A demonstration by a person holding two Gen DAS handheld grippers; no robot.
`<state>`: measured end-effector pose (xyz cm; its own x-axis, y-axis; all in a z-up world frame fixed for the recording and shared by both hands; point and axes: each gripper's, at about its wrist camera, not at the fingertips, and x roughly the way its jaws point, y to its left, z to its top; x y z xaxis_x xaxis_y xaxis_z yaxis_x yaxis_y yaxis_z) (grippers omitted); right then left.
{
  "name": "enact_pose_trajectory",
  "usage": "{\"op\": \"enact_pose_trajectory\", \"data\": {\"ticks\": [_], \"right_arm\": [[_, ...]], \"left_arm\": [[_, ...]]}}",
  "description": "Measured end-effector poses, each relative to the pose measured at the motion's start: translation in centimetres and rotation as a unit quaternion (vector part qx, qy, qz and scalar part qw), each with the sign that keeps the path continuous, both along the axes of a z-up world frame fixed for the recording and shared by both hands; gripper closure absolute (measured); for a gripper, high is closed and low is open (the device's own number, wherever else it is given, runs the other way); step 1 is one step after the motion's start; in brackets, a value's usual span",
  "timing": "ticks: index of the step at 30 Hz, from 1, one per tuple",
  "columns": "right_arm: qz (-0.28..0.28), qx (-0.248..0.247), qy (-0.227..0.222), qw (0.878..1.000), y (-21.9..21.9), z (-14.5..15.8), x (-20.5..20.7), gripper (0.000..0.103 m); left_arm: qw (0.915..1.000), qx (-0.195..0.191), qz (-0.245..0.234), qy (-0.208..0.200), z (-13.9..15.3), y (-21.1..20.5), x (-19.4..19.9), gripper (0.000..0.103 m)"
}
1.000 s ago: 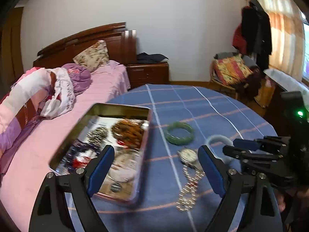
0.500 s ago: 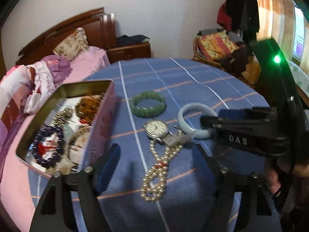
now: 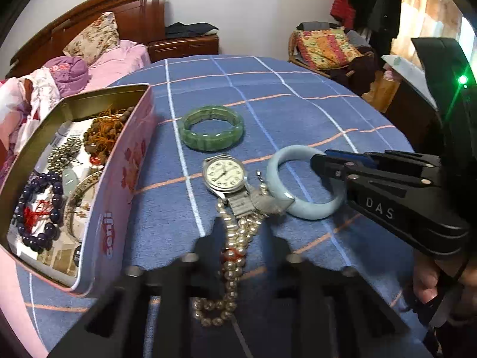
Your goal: Organize jewelry
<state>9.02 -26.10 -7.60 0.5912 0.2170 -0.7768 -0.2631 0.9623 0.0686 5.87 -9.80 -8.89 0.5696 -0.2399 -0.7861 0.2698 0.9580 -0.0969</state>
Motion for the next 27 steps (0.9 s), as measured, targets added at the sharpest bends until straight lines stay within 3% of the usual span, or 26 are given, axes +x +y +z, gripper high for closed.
{"op": "enact_pose_trajectory", "data": {"ticks": [13,19,27], "right_arm": [[-0.007,0.024,-0.007,1.0,-0.5,0.2,-0.8,0.089],[-0.009,0.029,-0.014,0.999,-0.5,0.4,-0.8,0.089],[-0.023,-0.035,-0.023,0.999,1.0,0.3,-1.0,0.09]], "left_arm": [[0.9997,-0.021,0.001,-0.011,0.7,0.5,-0.2,0.091],[0.9991,-0.018,0.006,-0.037,1.3,0.8,-1.2,0.091],[0.9983,-0.015,0.016,-0.053,1.9,1.8,-1.4,0.091]]}}
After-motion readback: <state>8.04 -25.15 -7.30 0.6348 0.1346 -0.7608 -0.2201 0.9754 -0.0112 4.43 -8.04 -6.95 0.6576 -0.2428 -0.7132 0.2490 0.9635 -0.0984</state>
